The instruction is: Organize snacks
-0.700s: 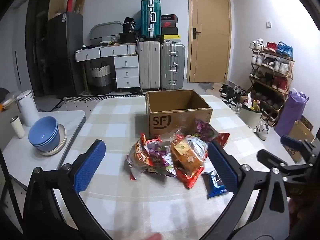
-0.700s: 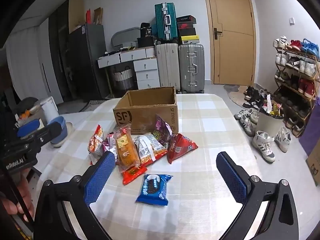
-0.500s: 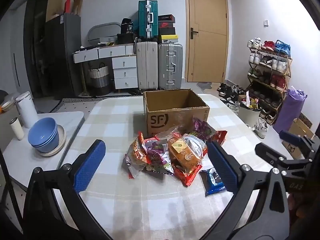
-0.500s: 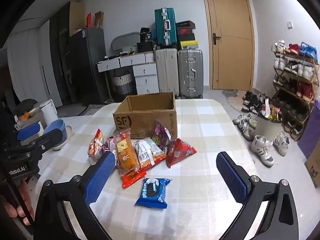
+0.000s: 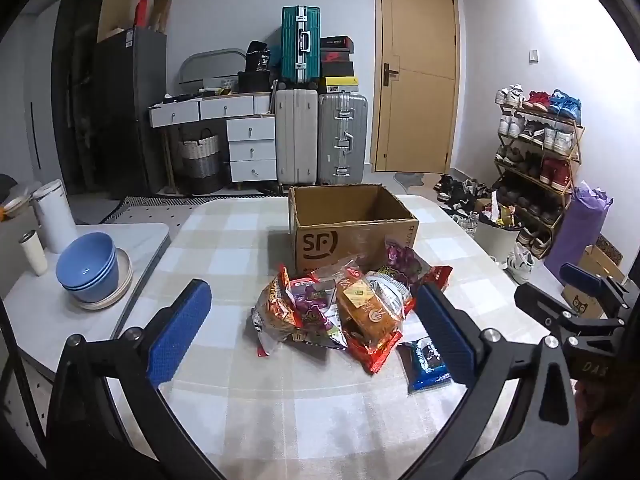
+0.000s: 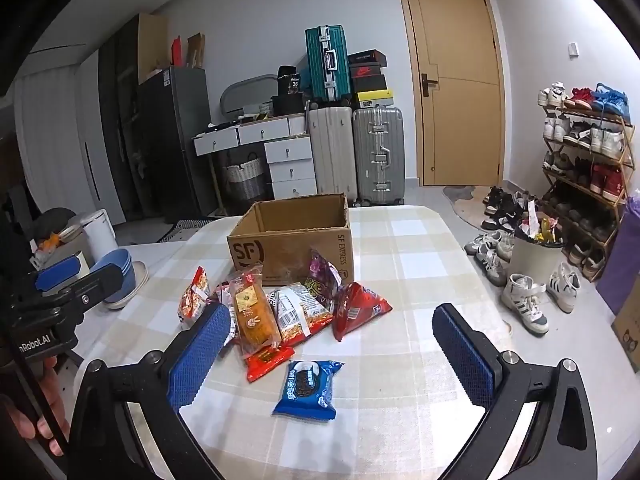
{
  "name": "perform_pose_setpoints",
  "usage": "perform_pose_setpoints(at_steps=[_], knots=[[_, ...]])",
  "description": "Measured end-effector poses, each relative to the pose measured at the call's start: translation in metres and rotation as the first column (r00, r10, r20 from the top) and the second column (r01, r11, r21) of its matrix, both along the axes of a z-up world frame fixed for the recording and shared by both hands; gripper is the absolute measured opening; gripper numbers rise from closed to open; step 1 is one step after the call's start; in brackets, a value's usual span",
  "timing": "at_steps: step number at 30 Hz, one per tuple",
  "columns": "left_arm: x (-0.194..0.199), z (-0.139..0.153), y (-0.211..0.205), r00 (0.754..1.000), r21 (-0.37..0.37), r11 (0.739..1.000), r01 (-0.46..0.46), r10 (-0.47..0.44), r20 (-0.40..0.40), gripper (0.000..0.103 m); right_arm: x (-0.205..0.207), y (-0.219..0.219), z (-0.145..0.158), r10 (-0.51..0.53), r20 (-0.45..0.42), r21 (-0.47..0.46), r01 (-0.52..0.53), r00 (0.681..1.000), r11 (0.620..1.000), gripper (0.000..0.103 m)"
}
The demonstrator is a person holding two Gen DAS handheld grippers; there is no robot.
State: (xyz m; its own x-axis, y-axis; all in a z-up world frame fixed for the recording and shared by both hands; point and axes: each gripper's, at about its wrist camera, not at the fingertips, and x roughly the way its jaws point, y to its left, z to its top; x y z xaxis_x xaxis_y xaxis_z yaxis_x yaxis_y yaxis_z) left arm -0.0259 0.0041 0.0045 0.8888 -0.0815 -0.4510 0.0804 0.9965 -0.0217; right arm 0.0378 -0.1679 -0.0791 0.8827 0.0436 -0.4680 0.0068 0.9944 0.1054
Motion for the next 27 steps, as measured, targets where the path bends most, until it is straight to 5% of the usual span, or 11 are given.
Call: perform_pose_setpoints(at_steps=[27], knots=[[0.0007,-0.0061,-0.0072,1.0,0.018,1.0,0.01,-0.009,-0.004,0.102,-0.003,-0.0005,-0.0008,-0.001,0.0,0.011,0.001,1.0,1.0,0.103]])
